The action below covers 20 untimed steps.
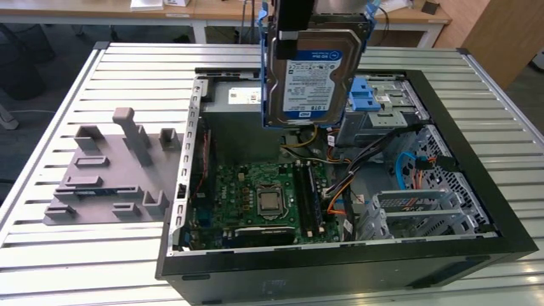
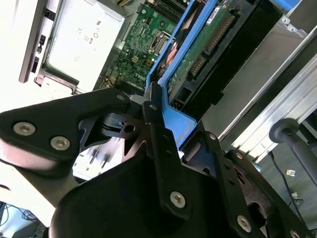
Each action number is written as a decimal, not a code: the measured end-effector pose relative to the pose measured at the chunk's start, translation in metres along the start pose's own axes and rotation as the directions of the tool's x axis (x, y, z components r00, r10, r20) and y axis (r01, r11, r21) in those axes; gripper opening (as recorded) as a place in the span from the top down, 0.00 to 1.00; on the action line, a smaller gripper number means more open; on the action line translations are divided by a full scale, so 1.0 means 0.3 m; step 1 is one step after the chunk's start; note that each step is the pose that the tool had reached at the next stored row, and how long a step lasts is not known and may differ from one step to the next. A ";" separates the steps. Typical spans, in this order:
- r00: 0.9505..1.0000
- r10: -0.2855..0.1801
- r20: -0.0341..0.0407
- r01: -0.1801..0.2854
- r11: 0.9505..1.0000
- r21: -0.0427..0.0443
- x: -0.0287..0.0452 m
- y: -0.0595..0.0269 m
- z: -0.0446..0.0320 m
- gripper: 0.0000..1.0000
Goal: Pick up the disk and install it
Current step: 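Insert the disk into the insertion slot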
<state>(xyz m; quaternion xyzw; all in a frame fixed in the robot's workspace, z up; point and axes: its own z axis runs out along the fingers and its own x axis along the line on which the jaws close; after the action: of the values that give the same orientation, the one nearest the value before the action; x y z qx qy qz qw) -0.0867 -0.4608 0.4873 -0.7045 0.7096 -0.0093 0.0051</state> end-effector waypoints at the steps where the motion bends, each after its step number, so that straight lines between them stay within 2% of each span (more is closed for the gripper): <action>1: 1.000 0.000 0.000 0.000 1.000 0.000 0.002 -0.005 0.000 0.64; 11: 1.000 0.000 0.000 0.000 1.000 -0.001 0.014 -0.074 0.004 0.64; 20: 1.000 0.000 0.000 0.000 1.000 -0.001 0.029 -0.083 0.009 0.64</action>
<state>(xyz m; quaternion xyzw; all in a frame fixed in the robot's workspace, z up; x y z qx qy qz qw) -0.0619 -0.4698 0.4851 -0.7045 0.7096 -0.0088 0.0047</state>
